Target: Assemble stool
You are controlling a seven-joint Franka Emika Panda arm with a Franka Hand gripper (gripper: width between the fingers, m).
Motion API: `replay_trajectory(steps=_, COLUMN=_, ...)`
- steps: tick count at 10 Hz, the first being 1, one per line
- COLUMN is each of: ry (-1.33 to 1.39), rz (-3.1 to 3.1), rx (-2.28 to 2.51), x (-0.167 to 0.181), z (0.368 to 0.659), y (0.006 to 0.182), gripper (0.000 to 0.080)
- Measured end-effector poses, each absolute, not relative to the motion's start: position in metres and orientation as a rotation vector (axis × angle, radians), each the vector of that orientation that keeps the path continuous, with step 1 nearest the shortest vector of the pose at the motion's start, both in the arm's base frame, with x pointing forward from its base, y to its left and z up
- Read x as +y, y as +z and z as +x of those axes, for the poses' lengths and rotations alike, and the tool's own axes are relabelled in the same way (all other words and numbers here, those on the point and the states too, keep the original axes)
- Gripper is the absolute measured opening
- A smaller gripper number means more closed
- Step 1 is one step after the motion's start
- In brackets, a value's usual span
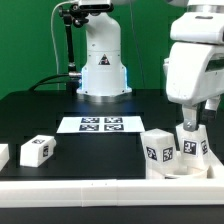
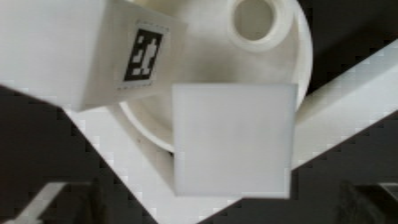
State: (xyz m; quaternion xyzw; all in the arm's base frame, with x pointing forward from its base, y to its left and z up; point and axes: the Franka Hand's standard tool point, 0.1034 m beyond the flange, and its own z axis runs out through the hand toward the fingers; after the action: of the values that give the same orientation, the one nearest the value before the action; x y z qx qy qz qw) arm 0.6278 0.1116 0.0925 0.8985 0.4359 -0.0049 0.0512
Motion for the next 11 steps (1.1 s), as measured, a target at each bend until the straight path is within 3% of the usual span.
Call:
replay_trajectory(steps=6, ry=-0.033, rz=2.794, rx=1.197, x=0.1112, z=0.6244, y=0.0819, gripper=0.0622)
replay_trajectory(steps=7, ry=-0.033, rz=2.794, rx=1.197, x=0.1103, z=0.6245, y=0.0818, gripper=0.042)
replay_trajectory(steps=8, ry=-0.031, rz=2.808, rx=1.166, x=0.1102, z=0.6245, y=0.0818, gripper=0.042)
replay_trajectory(steps=9, ry=-0.025, rz=2.853, rx=1.05, x=0.1103, z=0.6245, y=0.0818, gripper=0.0335)
replay_trajectory(steps=11, ry=-0.015, rz=2.918, rx=0.853, x=0.1103, z=0.6244, y=0.0817, gripper=0.0335)
